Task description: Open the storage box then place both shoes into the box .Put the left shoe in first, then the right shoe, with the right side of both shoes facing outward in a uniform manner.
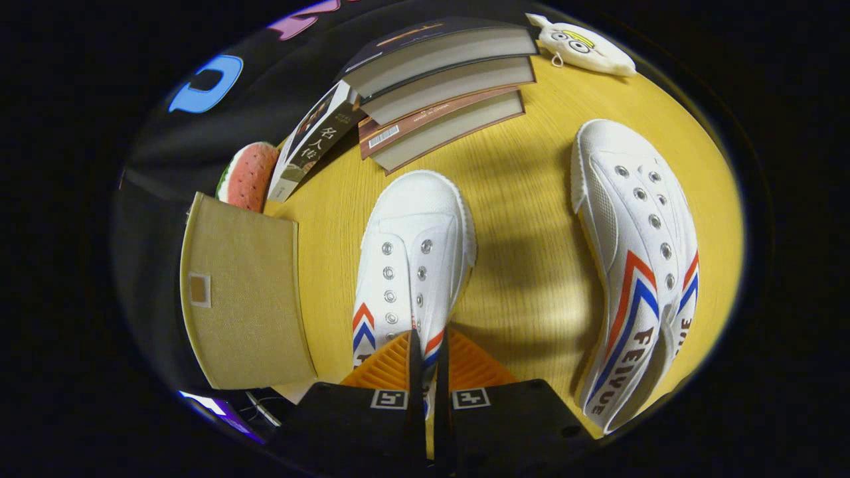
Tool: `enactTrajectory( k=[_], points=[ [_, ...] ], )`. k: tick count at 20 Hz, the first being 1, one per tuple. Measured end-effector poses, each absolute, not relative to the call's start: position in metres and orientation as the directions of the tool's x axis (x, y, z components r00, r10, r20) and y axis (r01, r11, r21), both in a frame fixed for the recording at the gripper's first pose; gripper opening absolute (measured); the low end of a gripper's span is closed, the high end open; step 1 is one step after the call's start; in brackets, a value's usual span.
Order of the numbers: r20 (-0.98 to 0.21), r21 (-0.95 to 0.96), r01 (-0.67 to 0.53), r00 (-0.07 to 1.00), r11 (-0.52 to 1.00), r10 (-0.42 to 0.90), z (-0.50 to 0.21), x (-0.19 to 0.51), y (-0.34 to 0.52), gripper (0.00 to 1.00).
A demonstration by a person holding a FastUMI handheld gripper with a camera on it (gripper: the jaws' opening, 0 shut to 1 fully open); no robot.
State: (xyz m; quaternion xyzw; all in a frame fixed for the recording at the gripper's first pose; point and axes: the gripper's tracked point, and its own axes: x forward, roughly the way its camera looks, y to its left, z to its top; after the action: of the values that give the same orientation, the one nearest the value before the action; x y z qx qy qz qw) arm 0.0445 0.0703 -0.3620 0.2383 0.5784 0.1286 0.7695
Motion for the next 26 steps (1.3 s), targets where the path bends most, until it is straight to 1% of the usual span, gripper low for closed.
enactTrajectory(
  k=[1, 7, 13, 17, 21, 26],
  points=[
    [-0.829, 0.516, 0.082, 0.298, 0.853, 0.473, -0.361, 0.044, 0.072, 0.07],
    [-0.831, 0.51, 0.115, 0.321, 0.852, 0.454, -0.344, 0.038, 0.073, 0.07],
    [-0.793, 0.545, 0.101, 0.383, 0.832, 0.473, -0.291, 0.031, 0.071, 0.06],
    [-0.758, 0.543, 0.01, 0.435, 0.84, 0.485, -0.245, 0.034, 0.086, 0.06],
    [-0.705, 0.582, -0.042, 0.471, 0.812, 0.53, -0.2, 0.039, 0.123, 0.06],
    [-0.627, 0.646, -0.114, 0.485, 0.755, 0.61, -0.148, 0.038, 0.178, 0.06]
  ],
)
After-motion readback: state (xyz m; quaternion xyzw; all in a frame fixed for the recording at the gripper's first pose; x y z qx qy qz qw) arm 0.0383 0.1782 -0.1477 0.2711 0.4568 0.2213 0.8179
